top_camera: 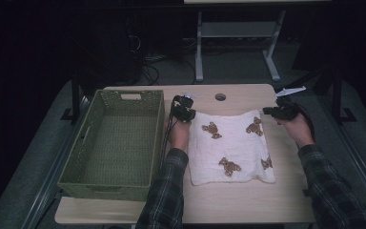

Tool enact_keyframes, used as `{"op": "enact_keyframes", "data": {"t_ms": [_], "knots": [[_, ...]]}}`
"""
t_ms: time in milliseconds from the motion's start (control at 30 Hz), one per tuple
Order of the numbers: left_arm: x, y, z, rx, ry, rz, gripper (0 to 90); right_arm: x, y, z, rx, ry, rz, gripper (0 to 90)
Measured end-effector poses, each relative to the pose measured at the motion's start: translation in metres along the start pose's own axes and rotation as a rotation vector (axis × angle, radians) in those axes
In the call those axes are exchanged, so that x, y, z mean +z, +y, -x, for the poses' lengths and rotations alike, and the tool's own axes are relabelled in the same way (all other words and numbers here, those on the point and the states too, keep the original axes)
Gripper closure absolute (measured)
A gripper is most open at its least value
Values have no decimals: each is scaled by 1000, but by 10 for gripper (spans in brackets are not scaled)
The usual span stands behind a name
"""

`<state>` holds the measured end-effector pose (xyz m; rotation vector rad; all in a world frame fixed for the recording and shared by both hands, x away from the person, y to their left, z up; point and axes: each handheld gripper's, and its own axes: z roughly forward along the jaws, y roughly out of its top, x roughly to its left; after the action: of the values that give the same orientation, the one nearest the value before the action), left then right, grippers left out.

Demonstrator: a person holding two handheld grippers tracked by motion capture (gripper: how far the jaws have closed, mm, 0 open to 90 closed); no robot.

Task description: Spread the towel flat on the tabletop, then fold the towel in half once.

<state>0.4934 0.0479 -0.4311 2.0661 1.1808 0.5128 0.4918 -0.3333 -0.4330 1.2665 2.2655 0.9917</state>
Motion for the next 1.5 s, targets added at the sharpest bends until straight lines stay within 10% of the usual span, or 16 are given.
{"op": "enact_keyframes", "data": {"t_ms": [767,1500], "knots": [[-15,-14,15,43,-57,-24,560,-9,-10,-22,23,150,36,600],[18,-26,-7,-37,43,-53,519,42,1,-4,67,77,4,589]]}}
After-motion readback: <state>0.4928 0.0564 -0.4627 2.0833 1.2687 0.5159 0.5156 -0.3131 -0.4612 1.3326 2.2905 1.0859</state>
